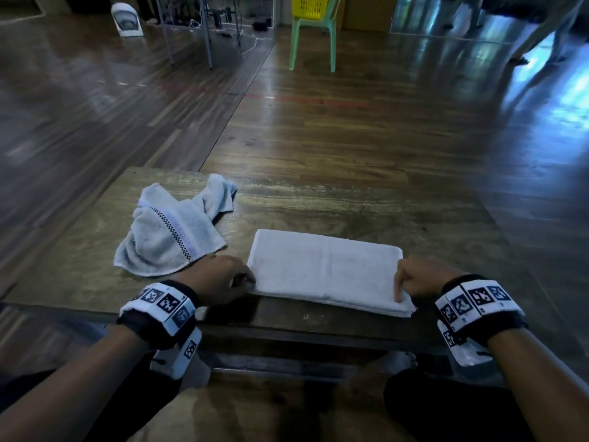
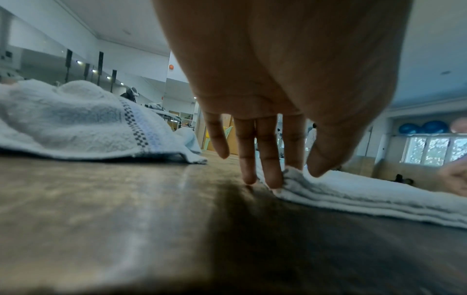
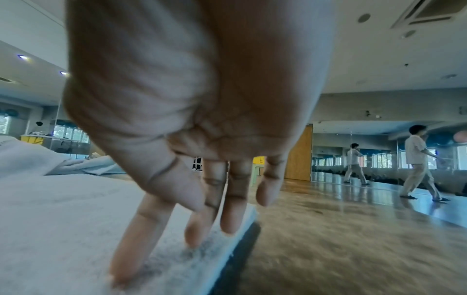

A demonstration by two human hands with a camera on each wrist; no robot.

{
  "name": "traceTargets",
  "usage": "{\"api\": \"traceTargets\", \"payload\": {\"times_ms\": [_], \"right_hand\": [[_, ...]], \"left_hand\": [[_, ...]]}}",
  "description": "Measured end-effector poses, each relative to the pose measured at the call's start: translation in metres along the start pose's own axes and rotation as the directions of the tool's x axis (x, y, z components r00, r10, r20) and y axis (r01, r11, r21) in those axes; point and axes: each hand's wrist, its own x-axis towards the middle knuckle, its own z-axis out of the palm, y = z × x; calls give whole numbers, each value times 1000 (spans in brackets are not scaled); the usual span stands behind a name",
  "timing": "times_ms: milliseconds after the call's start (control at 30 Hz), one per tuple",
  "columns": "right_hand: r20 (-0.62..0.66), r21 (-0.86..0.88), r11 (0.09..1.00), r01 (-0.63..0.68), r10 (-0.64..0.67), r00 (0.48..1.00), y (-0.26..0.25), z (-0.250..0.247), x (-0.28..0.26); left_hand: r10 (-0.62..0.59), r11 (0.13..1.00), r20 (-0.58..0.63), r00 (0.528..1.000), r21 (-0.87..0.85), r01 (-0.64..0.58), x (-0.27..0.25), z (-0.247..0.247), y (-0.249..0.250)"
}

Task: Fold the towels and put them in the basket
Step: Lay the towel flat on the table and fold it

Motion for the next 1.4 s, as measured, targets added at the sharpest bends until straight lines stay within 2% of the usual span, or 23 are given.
{"api": "traceTargets", "payload": {"times_ms": [100, 233, 367, 500, 700, 933, 1033, 1100, 1200, 1300, 1400], "right_hand": [[-29, -8, 1000, 24, -24, 999, -20, -14, 9], [-183, 22, 995, 93, -87, 979, -64, -38, 37], [-241, -28, 990, 140, -143, 960, -114, -52, 73], [-195, -31, 987, 157, -160, 968, -148, -58, 105], [-145, -33, 983, 181, -184, 972, -180, -56, 139], [-234, -84, 979, 185, -200, 952, -205, -47, 154], [-242, -51, 982, 180, -187, 952, -208, -49, 156], [-292, -10, 979, 203, -197, 936, -206, -57, 152], [-460, 111, 947, 301, -219, 860, -200, -71, 141], [-613, 235, 906, 351, -142, 777, -190, -86, 125], [-617, 325, 869, 374, -106, 780, -172, -95, 106]], "left_hand": [[-55, 998, -51, 997, -8, 55, -9, 5, 8], [-228, 973, -185, 956, -90, 215, -11, 17, 13], [-375, 924, -117, 920, -120, 362, -7, 24, 18], [-460, 885, -79, 884, -114, 451, -3, 24, 24], [-501, 859, -19, 865, -134, 494, 2, 24, 24], [-501, 843, 13, 865, -220, 491, 3, 22, 24], [-500, 832, 29, 866, -260, 489, 0, 19, 24], [-506, 815, 30, 862, -312, 489, -2, 14, 23], [-530, 785, -72, 845, -417, 458, -7, 3, 16], [-544, 812, -324, 774, -437, 388, -16, -13, 6], [-468, 860, -519, 715, -454, 233, -25, -29, 6]]}}
